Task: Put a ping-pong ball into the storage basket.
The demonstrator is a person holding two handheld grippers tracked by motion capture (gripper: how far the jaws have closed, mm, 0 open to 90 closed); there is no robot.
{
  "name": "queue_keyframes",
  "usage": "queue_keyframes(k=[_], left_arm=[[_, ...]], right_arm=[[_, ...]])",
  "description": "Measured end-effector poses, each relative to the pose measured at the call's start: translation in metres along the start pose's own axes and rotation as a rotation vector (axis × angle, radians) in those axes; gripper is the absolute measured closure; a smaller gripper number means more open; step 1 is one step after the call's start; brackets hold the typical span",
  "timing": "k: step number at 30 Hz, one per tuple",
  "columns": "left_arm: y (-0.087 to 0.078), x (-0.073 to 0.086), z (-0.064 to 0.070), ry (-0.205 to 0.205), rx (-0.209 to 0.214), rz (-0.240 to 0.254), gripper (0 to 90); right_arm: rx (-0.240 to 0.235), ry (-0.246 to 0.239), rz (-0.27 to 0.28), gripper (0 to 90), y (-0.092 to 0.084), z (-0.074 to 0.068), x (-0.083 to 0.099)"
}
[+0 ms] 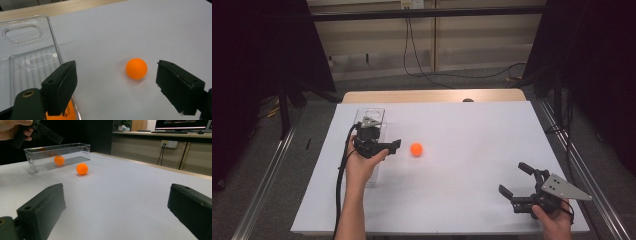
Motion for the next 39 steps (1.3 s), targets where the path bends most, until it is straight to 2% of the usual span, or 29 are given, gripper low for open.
queue_keyframes(k=[5, 6, 12, 31, 34, 36, 39], left_arm=[[0.003, -0.001, 0.005, 0.015, 0.003, 0.003, 15.6], [0.005, -0.001, 0.006, 0.004, 0.004, 0.009, 15.4], [0.007, -0.001, 0.008, 0.017, 0.015, -0.009, 14.2], [0.009, -0.001, 0.016, 0.004, 0.034, 0.014, 12.7], [0.01, -0.001, 0.016, 0.018, 0.038, 0.006, 12.3], [0.012, -0.001, 0.019, 0.009, 0.047, 0.011, 12.2], [0.016, 0.0, 0.021, 0.018, 0.052, 0.004, 12.2]], right_arm=[[0.001, -0.001, -0.001, 0.8, 0.0, 0.0, 0.0], [0.0, 0.0, -0.001, 0.8, 0.0, 0.0, 0.0], [-0.001, -0.002, 0.0, 0.8, 0.001, 0.0, 0.0], [-0.008, -0.005, 0.001, 0.8, 0.003, -0.001, -0.001], [-0.01, -0.007, 0.001, 0.8, 0.003, -0.001, -0.001], [-0.01, -0.007, 0.002, 0.8, 0.003, -0.001, -0.002], [-0.008, -0.008, 0.0, 0.8, 0.004, -0.001, -0.001]])
Point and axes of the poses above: each handheld gripper's, and its own axes: y roughly forward along the jaws, x roughly out of its underside, z roughly to its right, the point moved 1 cm from there along y, roughly forward along the jaws, and after that the axes turned 1 degree about -y, right-handed, at the moved point
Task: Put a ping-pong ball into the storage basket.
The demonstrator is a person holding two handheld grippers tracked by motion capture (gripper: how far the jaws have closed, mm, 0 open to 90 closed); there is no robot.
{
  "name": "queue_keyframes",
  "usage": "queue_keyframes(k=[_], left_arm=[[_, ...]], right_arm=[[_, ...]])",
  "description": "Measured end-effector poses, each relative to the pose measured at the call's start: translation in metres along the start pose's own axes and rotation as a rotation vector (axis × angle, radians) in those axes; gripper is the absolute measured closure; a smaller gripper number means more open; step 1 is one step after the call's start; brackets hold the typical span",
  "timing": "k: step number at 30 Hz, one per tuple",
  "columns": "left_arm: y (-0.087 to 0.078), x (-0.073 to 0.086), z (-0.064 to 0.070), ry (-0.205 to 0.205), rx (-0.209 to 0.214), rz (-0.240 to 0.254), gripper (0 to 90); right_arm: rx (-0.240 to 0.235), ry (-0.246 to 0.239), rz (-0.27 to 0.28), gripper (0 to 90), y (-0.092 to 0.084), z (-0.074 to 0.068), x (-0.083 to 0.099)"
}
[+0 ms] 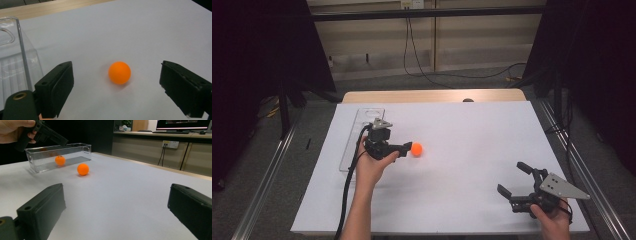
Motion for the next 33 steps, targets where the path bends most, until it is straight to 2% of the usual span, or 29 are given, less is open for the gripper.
queue_keyframes(k=[3, 9, 16, 29, 33], left_arm=[[0.003, 0.0, 0.002, -0.009, 0.003, 0.013, 12.2], [0.007, 0.0, 0.004, -0.002, 0.014, 0.005, 11.7], [0.012, 0.0, 0.006, -0.007, 0.008, 0.012, 11.7], [0.021, 0.001, 0.01, -0.001, 0.006, -0.007, 11.5], [0.024, 0.002, 0.012, -0.011, 0.004, -0.001, 11.4]], right_arm=[[-0.002, 0.0, -0.001, 0.7, 0.0, 0.0, 0.0], [-0.003, 0.001, 0.001, 0.7, 0.0, 0.0, 0.0], [-0.004, -0.001, -0.001, 0.8, 0.0, -0.001, 0.0], [-0.004, 0.0, -0.001, 0.8, 0.0, 0.0, 0.0], [-0.004, -0.001, -0.001, 0.8, 0.0, 0.0, 0.0]])
Point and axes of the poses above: each handheld gripper's, and its own axes: y roughly forward along the jaws, x roughly out of its underside, z roughly to its right, the point moved 1 cm from there along y, roughly forward along the jaws, and after that the axes turned 1 degree about -y, right-handed, at the moved point
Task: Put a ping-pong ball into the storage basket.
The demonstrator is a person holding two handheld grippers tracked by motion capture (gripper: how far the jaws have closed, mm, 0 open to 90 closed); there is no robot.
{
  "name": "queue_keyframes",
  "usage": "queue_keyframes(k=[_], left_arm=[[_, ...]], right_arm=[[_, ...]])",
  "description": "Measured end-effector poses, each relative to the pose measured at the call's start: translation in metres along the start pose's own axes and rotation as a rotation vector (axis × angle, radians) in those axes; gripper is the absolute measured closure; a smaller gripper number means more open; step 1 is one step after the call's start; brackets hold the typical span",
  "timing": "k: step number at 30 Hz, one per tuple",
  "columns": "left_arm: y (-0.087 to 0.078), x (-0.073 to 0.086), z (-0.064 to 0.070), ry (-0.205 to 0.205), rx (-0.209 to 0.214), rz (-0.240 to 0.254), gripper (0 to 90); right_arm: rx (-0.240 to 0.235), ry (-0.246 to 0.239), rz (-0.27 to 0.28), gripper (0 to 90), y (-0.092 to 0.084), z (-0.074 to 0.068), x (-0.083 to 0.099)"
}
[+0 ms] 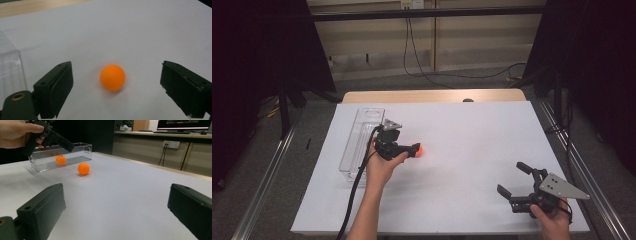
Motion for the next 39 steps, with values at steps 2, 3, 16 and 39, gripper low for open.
queue_keyframes(k=[2, 3, 16, 39], left_arm=[[0.002, 0.0, 0.0, 0.009, 0.002, -0.011, 11.4], [0.003, 0.001, 0.001, 0.002, -0.001, -0.006, 11.4], [0.008, 0.002, 0.001, 0.012, -0.012, -0.01, 11.0], [0.024, 0.006, 0.003, 0.023, -0.014, -0.034, 12.8]], right_arm=[[0.0, 0.0, 0.001, 0.8, 0.0, 0.0, 0.0], [0.0, 0.0, 0.001, 0.8, 0.0, 0.0, 0.0], [-0.001, -0.002, 0.0, 0.8, -0.001, 0.0, 0.0], [-0.004, -0.001, 0.002, 0.8, -0.002, 0.0, 0.0]])
Point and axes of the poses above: each handheld gripper's, and its own axes: y roughly forward along the jaws, x roughly out of its underside, z roughly to its right, the point moved 1 cm from there along y, roughly forward along the jaws, and after that the axes turned 1 degree about -y, right-handed, at the moved point
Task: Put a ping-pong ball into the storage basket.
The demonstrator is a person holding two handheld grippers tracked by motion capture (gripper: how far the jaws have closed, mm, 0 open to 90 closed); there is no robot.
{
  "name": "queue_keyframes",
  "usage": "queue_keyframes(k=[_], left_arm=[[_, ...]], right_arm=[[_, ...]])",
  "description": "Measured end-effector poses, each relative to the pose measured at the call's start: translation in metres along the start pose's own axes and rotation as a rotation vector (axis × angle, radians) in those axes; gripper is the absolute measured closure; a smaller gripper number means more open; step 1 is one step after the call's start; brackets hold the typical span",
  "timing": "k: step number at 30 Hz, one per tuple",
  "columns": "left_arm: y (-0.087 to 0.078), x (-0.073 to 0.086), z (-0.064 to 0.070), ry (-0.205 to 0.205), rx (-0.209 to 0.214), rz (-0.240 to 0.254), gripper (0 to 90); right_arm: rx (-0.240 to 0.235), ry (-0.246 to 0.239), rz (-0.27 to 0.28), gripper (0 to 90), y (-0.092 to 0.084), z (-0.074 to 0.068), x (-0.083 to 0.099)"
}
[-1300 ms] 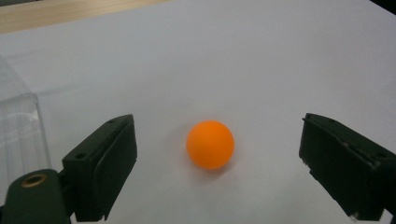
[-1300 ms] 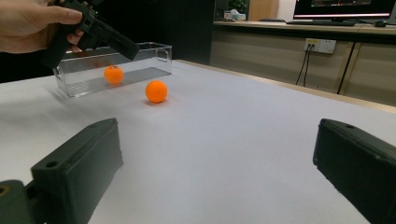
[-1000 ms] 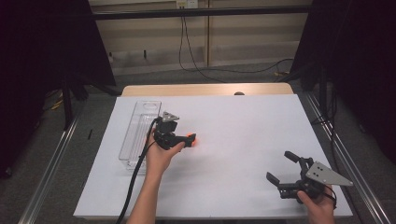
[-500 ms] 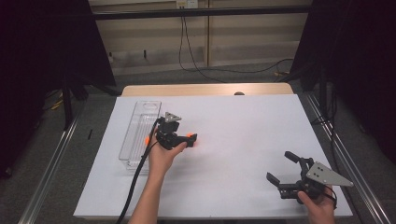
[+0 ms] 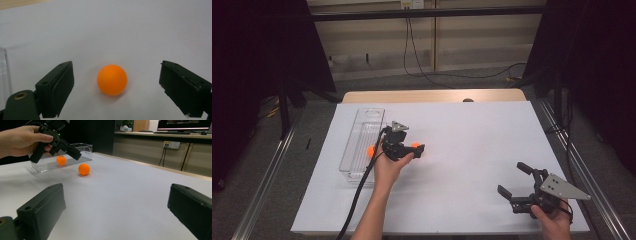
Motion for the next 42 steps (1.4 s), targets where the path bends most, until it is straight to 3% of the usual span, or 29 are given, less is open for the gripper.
queue_keyframes(k=[12, 20, 42], left_arm=[[0.007, 0.002, -0.001, -0.003, 0.001, -0.012, 17.7], [0.012, 0.004, 0.0, 0.021, 0.001, -0.027, 23.1], [0.028, 0.01, 0.0, 0.034, -0.006, -0.064, 36.5]], right_arm=[[0.002, 0.001, 0.0, 0.8, 0.0, 0.0, 0.0], [0.003, 0.0, 0.0, 0.8, 0.0, 0.0, 0.0], [0.007, 0.005, 0.001, 0.8, -0.001, 0.001, 0.001]])
Point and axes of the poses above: each handheld gripper's, and its own axes: y roughly forward along the jaws, x roughly out of its underside, z roughly to its right, the point moved 1 cm from there along y, roughly forward along the jaws, and after that the axes turned 1 degree about -y, right-handed, at the moved point
